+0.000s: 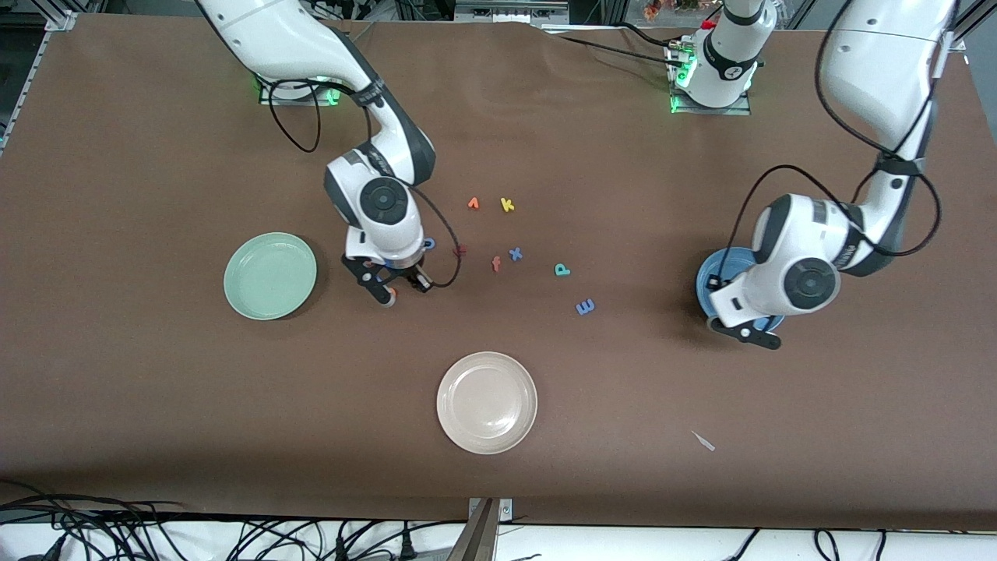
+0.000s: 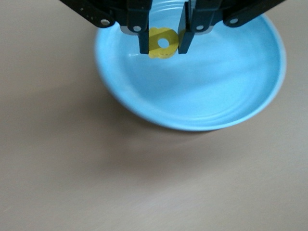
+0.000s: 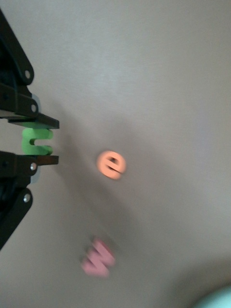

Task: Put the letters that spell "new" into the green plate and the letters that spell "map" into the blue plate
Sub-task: 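Drop yellow a in blue plate while the right gripper puts u in green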

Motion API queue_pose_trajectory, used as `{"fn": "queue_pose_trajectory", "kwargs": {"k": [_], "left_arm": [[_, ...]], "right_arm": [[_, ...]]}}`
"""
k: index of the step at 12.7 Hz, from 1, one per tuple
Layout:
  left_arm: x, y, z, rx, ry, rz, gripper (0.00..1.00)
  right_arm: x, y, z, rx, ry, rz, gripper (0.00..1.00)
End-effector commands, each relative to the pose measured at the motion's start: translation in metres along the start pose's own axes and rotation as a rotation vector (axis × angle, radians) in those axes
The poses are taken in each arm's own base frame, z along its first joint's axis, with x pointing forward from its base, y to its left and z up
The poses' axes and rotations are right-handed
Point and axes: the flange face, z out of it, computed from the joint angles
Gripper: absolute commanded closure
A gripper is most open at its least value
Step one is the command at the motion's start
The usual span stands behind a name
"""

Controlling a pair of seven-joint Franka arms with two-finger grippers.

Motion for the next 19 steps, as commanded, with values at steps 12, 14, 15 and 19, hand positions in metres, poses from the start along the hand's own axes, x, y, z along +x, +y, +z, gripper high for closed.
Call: {"fn": "queue_pose_trajectory", "kwargs": {"k": [12,14,15,19], "left_arm": [[0.023,0.211,-0.037,-0.161,0.103,-0.419,0.0],[0.028,0.259,-0.028,-0.181,0.145,-0.497,0.0],[0.027,0.284,-0.017,-0.187,0.155,-0.532,0.0],[0.028,0.337,0.02,-0.152,0.193,-0.664,0.0]], "right_arm": [[0.196,0.197,0.036,-0.037,-0.218,-0.336,0.0],[0.191,0.174,0.009,-0.047,-0.247,-0.325,0.0],[0.176,0.154,-0.002,-0.045,-0.254,-0.316,0.0],[0.105,0.106,0.002,0.007,-0.2,-0.095,0.0]]}}
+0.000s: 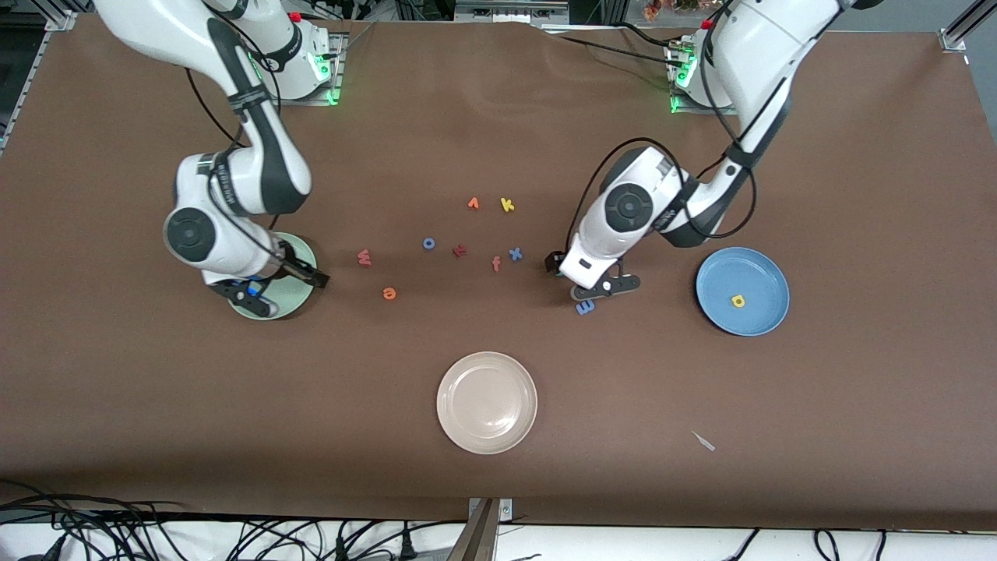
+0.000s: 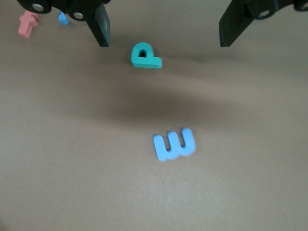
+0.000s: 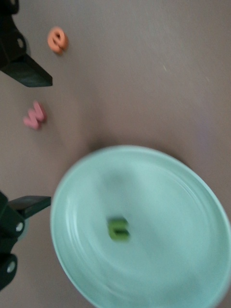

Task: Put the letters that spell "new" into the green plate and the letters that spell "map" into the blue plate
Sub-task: 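Grasp teal p with the left gripper while the right gripper grasps pink m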

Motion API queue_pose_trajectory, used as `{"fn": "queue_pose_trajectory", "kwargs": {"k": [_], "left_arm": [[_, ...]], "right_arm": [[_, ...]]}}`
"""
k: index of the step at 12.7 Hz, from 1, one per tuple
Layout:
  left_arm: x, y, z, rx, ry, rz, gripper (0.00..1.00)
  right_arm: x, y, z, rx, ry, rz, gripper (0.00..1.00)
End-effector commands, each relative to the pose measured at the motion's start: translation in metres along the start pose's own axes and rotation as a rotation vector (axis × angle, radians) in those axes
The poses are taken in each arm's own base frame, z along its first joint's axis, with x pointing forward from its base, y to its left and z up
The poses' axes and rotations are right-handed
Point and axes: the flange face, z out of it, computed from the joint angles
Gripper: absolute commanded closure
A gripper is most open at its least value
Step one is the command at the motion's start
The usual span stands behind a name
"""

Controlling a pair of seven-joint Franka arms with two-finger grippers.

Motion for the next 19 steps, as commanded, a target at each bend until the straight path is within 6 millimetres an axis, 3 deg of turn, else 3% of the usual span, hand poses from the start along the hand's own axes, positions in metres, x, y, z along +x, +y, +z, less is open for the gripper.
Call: {"fn": "queue_pose_trajectory", "kwargs": {"k": [1,4,8,10,14,16,18,19], "left_arm": [[-0.008,0.012,0.02,0.032,0.06,-0.078,0.0],[-0.015,0.02,0.037,0.047,0.061,-0.09,0.02],[-0.009,0.023,0.043,0.041,0.057,-0.096,0.17],[-0.007,0.023,0.042,0.039,0.059,-0.097,0.3],[-0.006,0.022,0.044,0.045,0.064,-0.09,0.6],[-0.006,0.02,0.047,0.057,0.075,-0.072,0.71],[-0.006,0.02,0.047,0.058,0.074,-0.073,0.76],[-0.005,0.02,0.047,0.058,0.075,-0.072,0.78]], "right_arm": [[-0.03,-0.012,0.024,0.038,0.033,0.121,0.0],[-0.066,-0.014,0.047,0.01,0.016,-0.074,0.0],[-0.07,-0.01,0.051,-0.001,0.007,-0.507,0.0],[-0.071,-0.008,0.056,-0.003,0.007,-0.622,0.0],[-0.074,0.003,0.079,0.001,0.03,-0.686,0.02],[-0.072,-0.001,0.082,0.01,0.05,-0.699,0.13],[-0.091,-0.019,0.086,-0.009,0.071,-0.769,0.3],[-0.092,-0.02,0.087,-0.026,0.083,-0.793,0.4]]}}
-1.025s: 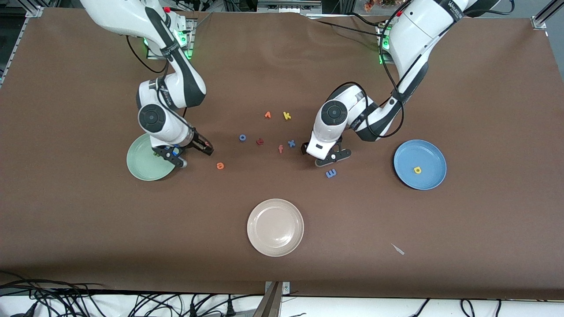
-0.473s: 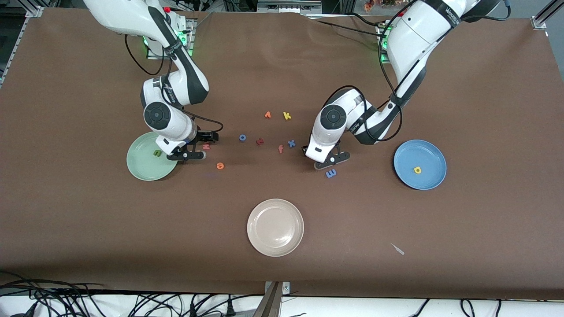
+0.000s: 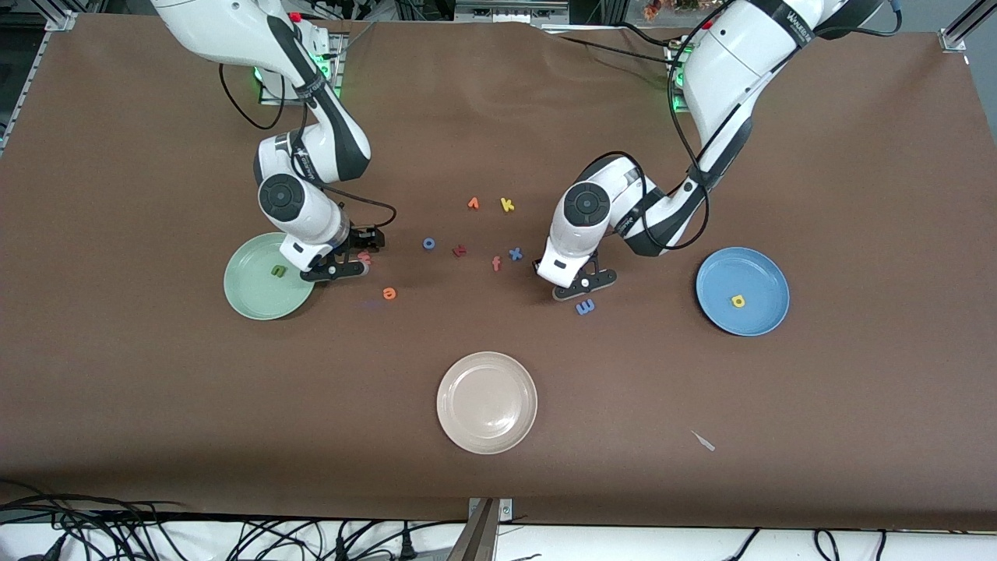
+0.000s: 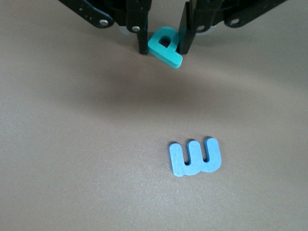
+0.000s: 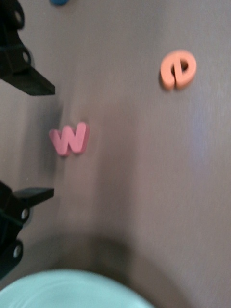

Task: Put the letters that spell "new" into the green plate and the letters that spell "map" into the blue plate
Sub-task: 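Grasp teal p with the left gripper while the right gripper grasps pink m, then drop teal p in blue plate while the right gripper puts m in green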

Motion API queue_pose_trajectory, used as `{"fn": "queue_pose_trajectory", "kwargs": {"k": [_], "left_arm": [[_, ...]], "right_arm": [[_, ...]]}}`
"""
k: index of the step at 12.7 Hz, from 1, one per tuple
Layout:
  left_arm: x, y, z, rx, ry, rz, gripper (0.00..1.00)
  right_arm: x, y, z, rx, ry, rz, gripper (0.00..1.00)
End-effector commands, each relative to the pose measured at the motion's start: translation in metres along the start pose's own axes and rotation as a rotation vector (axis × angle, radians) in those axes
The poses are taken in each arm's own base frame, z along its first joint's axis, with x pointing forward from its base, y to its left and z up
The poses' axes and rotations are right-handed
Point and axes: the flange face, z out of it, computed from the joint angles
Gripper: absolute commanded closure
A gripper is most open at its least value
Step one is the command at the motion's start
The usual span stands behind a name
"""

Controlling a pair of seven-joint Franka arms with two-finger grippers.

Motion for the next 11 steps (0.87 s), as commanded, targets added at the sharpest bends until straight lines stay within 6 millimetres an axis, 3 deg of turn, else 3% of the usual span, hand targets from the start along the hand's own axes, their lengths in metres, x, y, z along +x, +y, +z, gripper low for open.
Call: {"fn": "queue_pose_trajectory", "kwargs": {"k": [1,4,7,9,11], "left_arm": [[0.005,-0.002,0.01,0.027,0.023,0.007,0.81],[0.017,-0.01,-0.003,0.043,0.029,0.005,0.87],[0.049,-0.038,-0.028,0.121,-0.014,0.102,0.87],[0.065,-0.059,-0.047,0.154,-0.066,0.197,0.87],[0.088,-0.091,-0.064,0.18,-0.121,0.292,0.87]], "right_arm": [[0.0,-0.013,0.004,-0.034,0.03,-0.07,0.41],[0.0,-0.012,0.009,-0.058,0.041,-0.103,0.43],[0.001,-0.012,0.011,-0.061,0.046,-0.105,0.43],[0.002,-0.011,0.016,-0.058,0.056,-0.107,0.48],[0.003,-0.01,0.016,-0.059,0.058,-0.109,0.82]]}}
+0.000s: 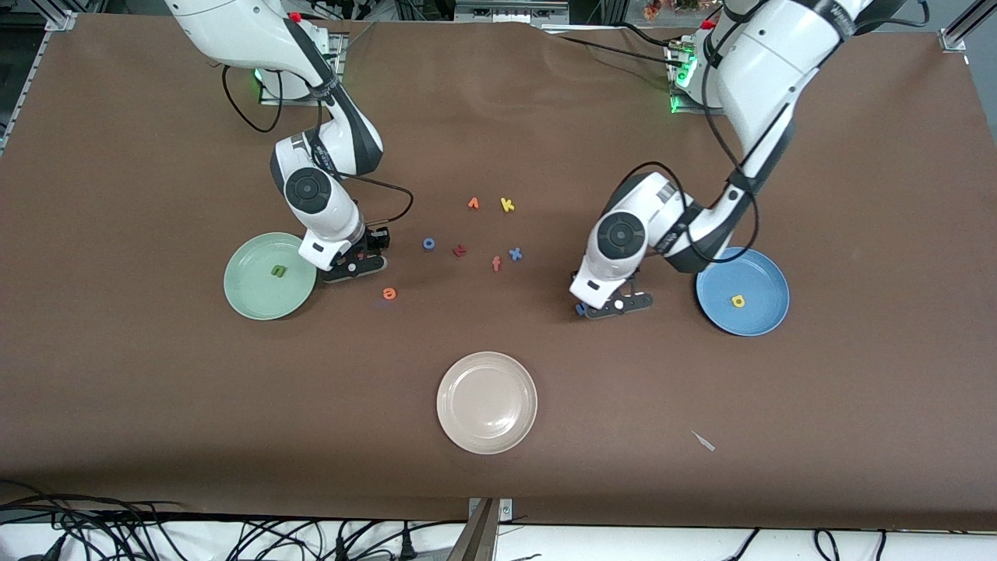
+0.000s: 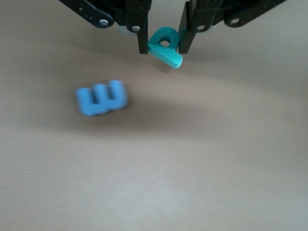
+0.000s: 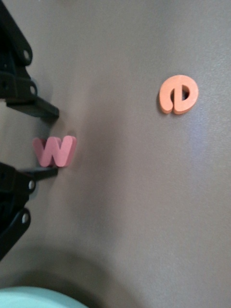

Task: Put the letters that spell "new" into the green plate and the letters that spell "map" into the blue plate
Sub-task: 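Drop teal p in blue plate while the right gripper puts m in green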

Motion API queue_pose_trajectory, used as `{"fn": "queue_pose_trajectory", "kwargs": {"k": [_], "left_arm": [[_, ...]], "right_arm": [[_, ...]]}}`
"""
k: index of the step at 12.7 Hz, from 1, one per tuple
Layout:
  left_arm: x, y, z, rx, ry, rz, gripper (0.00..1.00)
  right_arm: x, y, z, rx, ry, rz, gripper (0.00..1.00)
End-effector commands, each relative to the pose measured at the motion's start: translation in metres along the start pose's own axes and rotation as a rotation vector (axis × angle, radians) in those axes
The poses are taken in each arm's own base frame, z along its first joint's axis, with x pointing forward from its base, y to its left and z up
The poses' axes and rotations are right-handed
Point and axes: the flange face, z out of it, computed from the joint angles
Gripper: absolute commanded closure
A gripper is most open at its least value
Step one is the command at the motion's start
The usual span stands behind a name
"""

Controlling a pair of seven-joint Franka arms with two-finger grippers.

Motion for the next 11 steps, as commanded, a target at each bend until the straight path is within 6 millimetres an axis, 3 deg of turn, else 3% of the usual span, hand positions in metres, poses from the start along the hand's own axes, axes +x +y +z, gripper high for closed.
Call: {"fn": "queue_pose_trajectory", "kwargs": {"k": [1,3,5,7,9,10,11], "left_arm": [[0.011,-0.05,-0.028,0.028,-0.06,0.137,0.87],[0.026,-0.093,-0.029,0.039,-0.109,0.249,0.87],[0.043,-0.145,-0.03,0.034,-0.155,0.376,0.87],[0.061,-0.196,-0.023,0.011,-0.169,0.476,0.87],[0.073,-0.231,-0.011,0.04,-0.158,0.558,0.86],[0.077,-0.243,-0.002,0.034,-0.154,0.566,0.76],[0.079,-0.245,0.004,0.025,-0.153,0.577,0.14]], "right_arm": [[0.002,0.002,0.002,-0.006,0.016,-0.014,0.9],[0.004,0.005,-0.008,-0.007,0.026,-0.01,0.92],[0.009,0.02,-0.039,-0.017,0.02,0.014,0.92],[0.018,0.04,-0.078,-0.033,-0.036,0.049,0.92],[0.016,0.081,-0.094,-0.048,-0.091,0.048,0.92],[0.013,0.112,-0.092,-0.053,-0.103,0.028,0.92],[0.006,0.134,-0.081,-0.053,-0.115,0.013,0.91]]}}
